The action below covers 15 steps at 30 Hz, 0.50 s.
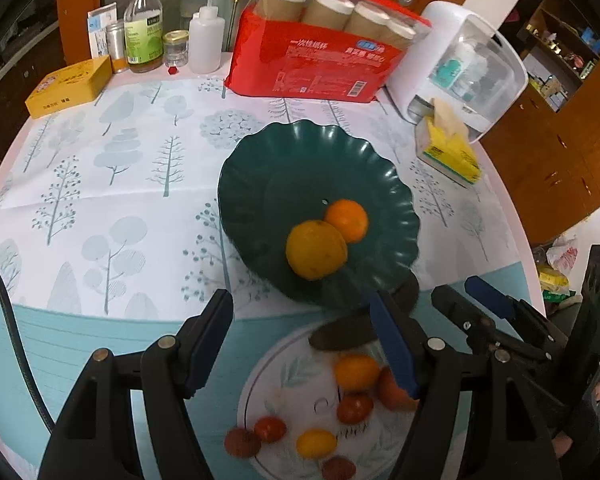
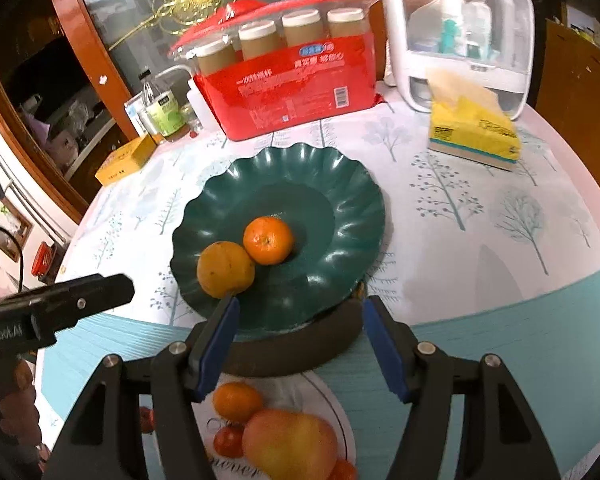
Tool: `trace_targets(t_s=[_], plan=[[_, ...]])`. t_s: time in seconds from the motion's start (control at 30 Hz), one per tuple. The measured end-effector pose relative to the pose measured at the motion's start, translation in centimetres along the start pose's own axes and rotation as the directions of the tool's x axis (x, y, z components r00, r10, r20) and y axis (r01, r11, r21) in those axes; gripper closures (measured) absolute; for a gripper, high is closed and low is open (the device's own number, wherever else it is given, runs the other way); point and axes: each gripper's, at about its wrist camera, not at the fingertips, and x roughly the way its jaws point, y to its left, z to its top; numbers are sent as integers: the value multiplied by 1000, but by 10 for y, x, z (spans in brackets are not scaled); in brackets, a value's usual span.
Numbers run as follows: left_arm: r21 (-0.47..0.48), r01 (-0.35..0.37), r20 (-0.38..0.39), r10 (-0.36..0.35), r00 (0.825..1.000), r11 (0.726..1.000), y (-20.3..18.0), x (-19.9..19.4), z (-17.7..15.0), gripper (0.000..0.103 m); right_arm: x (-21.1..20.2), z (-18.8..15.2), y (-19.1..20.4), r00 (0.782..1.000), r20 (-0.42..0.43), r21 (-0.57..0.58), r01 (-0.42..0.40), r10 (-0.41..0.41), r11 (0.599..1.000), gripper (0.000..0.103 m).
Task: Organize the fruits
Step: 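Open both tools and pull them back from the green plate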
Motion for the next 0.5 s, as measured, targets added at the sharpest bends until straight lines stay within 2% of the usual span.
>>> trace_targets(t_s=[0.3, 0.5], plan=[[59, 30, 92, -35, 995, 998, -12, -61, -45, 29, -52, -40, 6, 999, 43, 26, 19, -21, 999, 38], [74, 49, 106, -57, 993, 996, -13, -91, -83, 29, -87, -75, 12, 996, 74, 57, 35, -40, 998, 38]])
